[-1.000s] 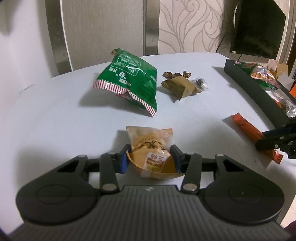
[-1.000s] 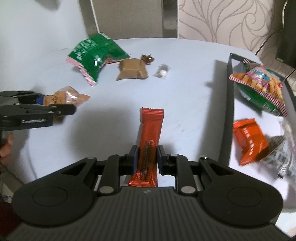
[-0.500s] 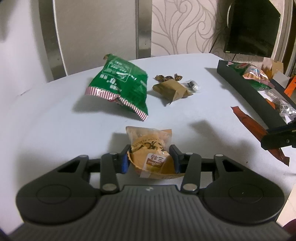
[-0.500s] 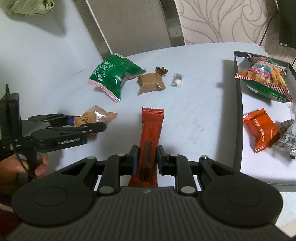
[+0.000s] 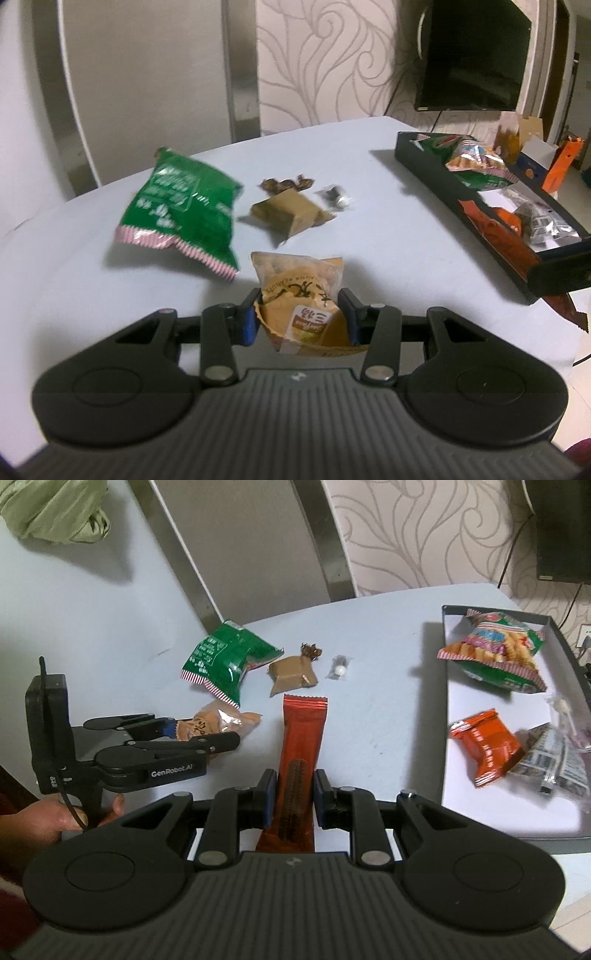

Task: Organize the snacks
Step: 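Carry the pastry bag and red stick snack over the black box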

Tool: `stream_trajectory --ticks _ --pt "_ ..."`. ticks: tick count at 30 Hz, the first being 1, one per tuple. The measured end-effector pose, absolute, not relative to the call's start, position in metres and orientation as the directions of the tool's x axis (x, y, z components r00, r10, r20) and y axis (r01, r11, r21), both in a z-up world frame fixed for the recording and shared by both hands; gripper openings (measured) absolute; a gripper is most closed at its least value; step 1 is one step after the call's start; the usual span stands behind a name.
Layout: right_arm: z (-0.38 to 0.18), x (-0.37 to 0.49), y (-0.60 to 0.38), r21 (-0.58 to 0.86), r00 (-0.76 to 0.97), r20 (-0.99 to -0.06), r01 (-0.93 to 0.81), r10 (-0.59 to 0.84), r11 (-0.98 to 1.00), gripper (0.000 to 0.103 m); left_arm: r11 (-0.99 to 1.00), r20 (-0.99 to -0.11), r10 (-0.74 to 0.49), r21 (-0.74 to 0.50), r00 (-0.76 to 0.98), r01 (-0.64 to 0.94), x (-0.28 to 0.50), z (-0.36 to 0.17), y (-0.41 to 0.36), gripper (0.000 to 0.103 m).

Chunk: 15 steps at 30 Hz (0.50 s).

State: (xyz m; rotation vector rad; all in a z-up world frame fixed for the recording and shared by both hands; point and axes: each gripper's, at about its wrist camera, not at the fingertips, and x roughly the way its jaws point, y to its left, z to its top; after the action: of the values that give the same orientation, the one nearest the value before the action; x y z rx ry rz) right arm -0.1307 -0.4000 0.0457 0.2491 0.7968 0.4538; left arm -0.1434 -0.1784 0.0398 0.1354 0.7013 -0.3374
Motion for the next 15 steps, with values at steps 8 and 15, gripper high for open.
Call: stream_trajectory --ticks 8,15 --pt "0.051 -0.142 -0.423 0.383 0.645 -0.618 -0.253 0.450 0.889 0.025 0.914 -0.645 -0.312 -0.003 0.697 0.406 -0.136 0.043 -0.206 0.047" --pt "0.055 -0.153 -0.448 0.395 0.677 -0.608 -0.193 0.414 0.898 0.025 0.889 -0.636 -0.358 -0.007 0.684 0.458 -0.133 0.048 -0.230 0.047"
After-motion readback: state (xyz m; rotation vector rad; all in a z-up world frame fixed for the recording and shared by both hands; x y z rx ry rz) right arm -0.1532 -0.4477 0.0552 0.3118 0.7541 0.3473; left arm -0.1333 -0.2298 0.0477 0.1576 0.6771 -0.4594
